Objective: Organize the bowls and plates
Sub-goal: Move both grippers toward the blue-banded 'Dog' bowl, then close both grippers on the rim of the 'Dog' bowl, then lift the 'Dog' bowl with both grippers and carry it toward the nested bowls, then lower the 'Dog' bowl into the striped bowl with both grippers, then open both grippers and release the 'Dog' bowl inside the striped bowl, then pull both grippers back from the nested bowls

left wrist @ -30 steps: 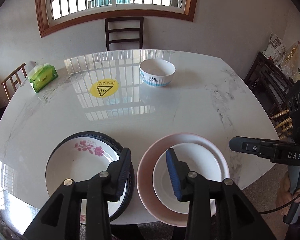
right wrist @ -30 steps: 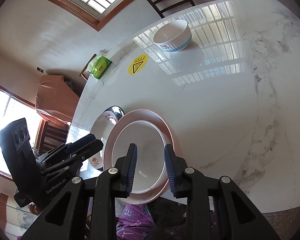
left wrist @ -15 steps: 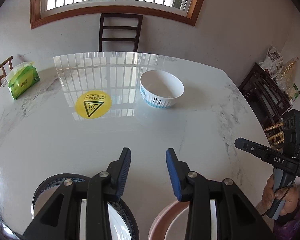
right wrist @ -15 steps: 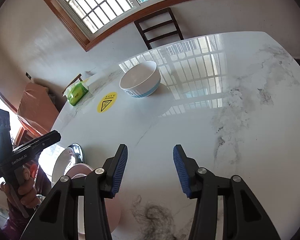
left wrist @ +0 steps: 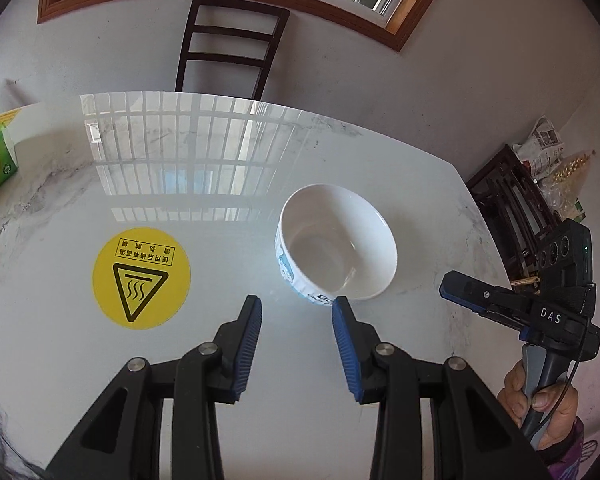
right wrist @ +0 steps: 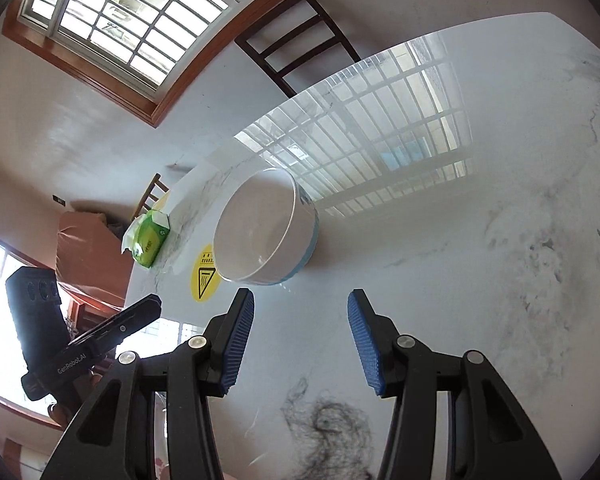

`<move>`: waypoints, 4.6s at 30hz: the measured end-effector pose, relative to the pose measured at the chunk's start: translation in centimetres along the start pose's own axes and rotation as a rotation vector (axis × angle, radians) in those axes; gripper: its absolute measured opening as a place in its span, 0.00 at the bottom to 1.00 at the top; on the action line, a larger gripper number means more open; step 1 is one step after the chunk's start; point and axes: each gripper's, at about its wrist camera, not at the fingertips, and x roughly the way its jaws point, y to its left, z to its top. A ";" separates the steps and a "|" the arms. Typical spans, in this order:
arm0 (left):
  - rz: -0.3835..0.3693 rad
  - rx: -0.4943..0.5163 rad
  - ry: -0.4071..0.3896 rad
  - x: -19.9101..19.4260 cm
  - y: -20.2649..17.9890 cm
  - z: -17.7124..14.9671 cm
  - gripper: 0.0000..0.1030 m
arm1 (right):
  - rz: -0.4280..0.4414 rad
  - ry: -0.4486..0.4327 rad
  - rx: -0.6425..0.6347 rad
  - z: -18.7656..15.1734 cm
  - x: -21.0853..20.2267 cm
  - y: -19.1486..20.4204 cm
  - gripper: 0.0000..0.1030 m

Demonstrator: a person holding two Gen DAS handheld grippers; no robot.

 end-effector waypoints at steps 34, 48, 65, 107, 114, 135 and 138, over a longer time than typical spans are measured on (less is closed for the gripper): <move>0.140 0.005 0.057 4.6 -2.7 0.7 0.12 | -0.067 0.110 -0.087 3.2 4.9 0.9 0.15; 0.105 0.054 0.005 -9.0 -8.0 -9.0 0.12 | 0.033 0.131 -0.156 -5.4 -7.2 6.2 0.18; 0.064 0.052 0.092 -14.5 -7.2 -20.8 0.13 | 0.014 0.224 -0.220 -17.5 -12.0 8.8 0.18; 0.163 0.150 0.099 -12.9 -7.5 -22.7 0.26 | -0.026 0.297 -0.188 -19.9 -9.1 8.2 0.21; 0.278 0.267 -0.102 -14.8 -8.7 -24.4 0.39 | -0.014 0.131 -0.292 -20.9 -12.1 9.3 0.31; 0.383 0.256 -0.376 -16.0 -8.3 -31.1 0.60 | -0.024 -0.470 -0.174 -34.8 -17.5 9.0 0.97; 0.404 0.225 -0.395 -16.3 -8.0 -32.4 0.67 | -0.068 -0.439 -0.217 -36.4 -16.9 9.9 0.98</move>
